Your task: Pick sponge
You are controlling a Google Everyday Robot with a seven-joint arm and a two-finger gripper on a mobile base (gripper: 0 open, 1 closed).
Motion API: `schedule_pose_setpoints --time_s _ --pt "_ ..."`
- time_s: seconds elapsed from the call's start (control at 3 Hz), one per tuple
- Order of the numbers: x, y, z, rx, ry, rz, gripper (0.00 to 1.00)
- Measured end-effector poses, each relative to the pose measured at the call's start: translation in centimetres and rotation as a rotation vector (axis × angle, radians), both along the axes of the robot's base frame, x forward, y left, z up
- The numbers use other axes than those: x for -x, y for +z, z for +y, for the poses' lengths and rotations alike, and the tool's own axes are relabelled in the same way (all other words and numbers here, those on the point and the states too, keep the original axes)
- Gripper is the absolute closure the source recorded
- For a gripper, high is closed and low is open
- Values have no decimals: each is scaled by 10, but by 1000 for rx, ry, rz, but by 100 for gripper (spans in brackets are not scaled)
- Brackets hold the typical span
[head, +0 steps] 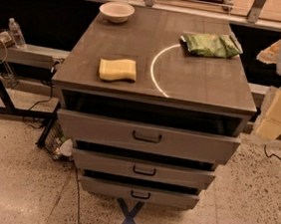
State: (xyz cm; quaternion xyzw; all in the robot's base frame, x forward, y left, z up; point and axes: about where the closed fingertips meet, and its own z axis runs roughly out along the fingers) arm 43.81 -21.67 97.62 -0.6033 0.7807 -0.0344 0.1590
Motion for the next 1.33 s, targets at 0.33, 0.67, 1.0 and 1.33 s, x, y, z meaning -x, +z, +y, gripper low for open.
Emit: schedule_pose_setpoints --time_s 0.33,0.67,1.0,1.33 --pt "0 0 0 0 0 0 0" --pt "-23 -9 23 -71 18 -14 0" --pt "-76 -29 80 -208 94 -45 0" --pt "-131 -39 151 -350 182 -96 0"
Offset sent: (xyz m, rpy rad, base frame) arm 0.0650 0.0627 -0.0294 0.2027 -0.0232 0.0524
